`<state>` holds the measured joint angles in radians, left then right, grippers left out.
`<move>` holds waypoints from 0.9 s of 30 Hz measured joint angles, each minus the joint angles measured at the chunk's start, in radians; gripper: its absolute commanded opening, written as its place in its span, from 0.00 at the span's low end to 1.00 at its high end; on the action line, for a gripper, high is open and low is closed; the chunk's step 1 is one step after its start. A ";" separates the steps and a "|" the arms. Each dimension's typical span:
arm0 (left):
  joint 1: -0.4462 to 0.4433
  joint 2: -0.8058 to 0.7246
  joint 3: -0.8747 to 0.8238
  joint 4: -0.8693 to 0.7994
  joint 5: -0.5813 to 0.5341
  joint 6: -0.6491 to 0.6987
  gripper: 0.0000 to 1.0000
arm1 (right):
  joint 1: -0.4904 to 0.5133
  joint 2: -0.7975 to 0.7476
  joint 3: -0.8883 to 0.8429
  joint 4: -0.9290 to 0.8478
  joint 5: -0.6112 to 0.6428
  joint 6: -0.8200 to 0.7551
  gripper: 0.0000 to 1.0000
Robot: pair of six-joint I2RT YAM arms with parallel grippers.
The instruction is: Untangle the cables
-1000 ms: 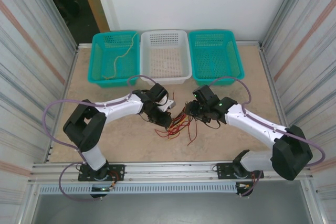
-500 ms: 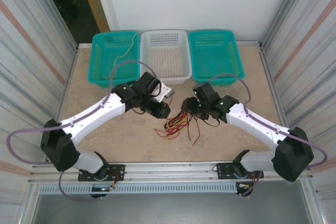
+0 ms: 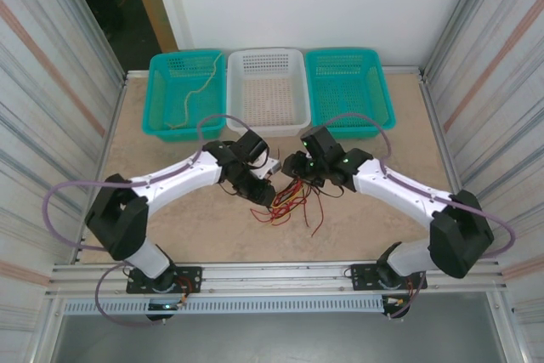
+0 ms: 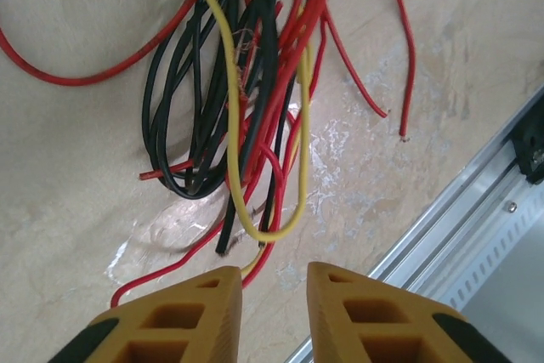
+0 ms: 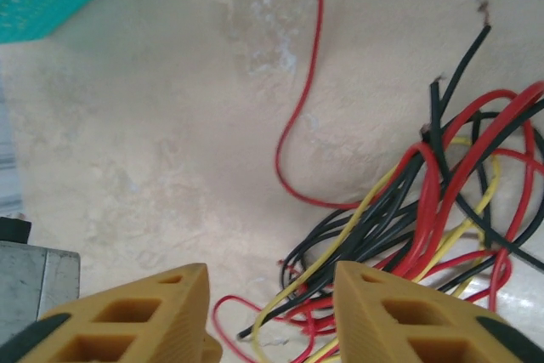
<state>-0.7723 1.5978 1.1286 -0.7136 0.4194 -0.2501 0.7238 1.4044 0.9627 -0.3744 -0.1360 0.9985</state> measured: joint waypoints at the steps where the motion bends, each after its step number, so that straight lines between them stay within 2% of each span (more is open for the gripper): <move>1: 0.001 0.017 0.000 0.013 0.005 -0.005 0.22 | 0.000 0.018 0.000 0.002 -0.001 0.005 0.36; 13: 0.007 0.074 0.000 0.093 0.019 -0.040 0.19 | 0.001 0.065 0.000 -0.003 -0.003 0.024 0.38; 17: 0.007 0.092 0.000 0.116 0.030 -0.056 0.08 | -0.003 0.065 -0.011 -0.014 -0.002 0.039 0.41; 22: 0.007 0.092 0.007 0.109 0.033 -0.061 0.08 | -0.006 0.053 -0.021 -0.012 -0.013 0.042 0.47; 24: 0.007 0.076 0.019 0.089 0.033 -0.060 0.00 | -0.010 0.046 -0.023 -0.010 -0.016 0.042 0.51; 27: 0.004 0.019 0.056 0.045 0.029 -0.049 0.00 | -0.011 0.040 -0.023 0.002 -0.019 0.042 0.52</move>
<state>-0.7681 1.6173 1.1843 -0.6689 0.4488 -0.2989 0.7128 1.4445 0.9394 -0.3721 -0.1551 1.0401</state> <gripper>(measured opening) 0.074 0.521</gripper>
